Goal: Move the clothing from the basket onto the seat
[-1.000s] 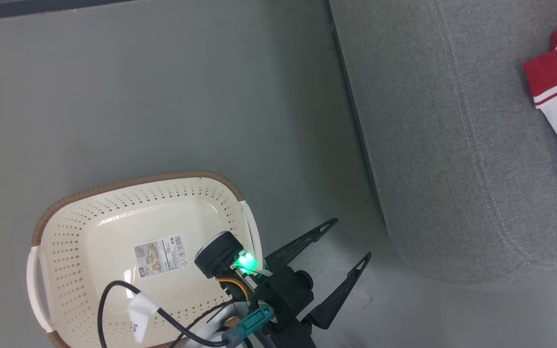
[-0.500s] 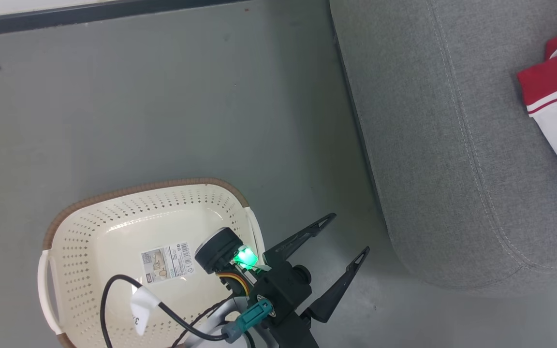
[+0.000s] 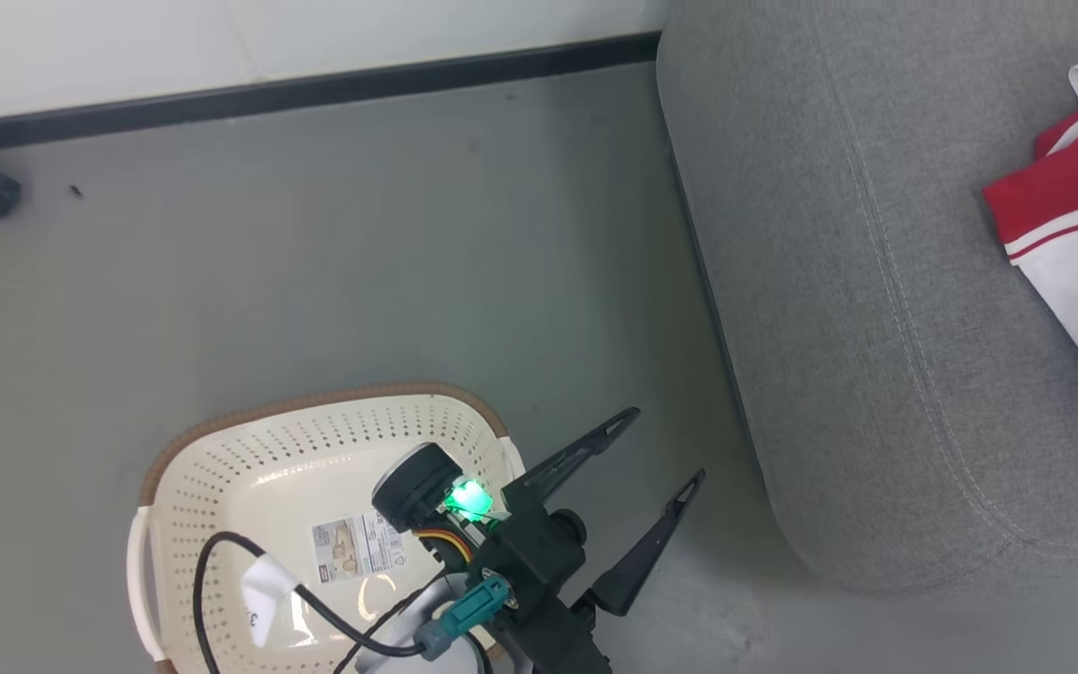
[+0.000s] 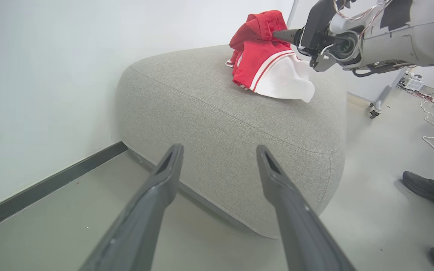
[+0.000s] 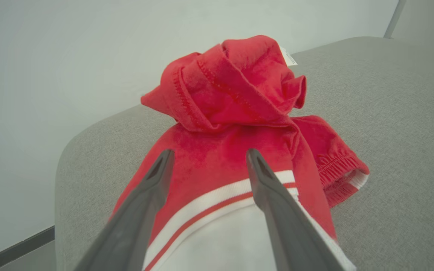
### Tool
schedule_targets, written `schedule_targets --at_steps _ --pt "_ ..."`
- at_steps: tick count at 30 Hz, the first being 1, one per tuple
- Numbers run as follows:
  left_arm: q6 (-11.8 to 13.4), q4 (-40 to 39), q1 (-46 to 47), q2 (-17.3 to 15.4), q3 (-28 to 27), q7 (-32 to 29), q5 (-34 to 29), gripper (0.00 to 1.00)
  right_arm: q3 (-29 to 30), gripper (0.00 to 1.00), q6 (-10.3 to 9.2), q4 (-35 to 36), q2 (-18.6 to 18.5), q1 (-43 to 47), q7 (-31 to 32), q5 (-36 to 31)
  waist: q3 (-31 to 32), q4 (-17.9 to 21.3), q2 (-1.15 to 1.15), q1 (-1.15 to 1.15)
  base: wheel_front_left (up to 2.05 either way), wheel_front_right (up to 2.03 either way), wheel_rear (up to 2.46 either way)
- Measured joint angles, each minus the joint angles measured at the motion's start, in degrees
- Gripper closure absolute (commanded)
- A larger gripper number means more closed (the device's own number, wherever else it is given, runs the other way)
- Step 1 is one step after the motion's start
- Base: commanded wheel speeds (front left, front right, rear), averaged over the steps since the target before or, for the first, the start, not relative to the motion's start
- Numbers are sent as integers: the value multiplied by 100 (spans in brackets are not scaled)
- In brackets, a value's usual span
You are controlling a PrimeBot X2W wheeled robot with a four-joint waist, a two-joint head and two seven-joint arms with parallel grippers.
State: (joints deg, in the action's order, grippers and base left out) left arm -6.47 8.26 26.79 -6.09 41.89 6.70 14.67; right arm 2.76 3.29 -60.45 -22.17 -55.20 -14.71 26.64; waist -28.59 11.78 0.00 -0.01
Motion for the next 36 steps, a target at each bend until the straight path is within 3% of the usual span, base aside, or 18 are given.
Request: schedule_targets --at_steps 20,36 --pt "608 318 -677 16 -699 506 396 0 -441 0 111 1308 715 1617 1 -625 1125 -475 0 0 0 0 0" --pt "1162 452 -1471 -280 -1549 602 727 0 -868 0 151 2688 1263 3017 0 -1025 1929 -797 -1 0 0 0 0"
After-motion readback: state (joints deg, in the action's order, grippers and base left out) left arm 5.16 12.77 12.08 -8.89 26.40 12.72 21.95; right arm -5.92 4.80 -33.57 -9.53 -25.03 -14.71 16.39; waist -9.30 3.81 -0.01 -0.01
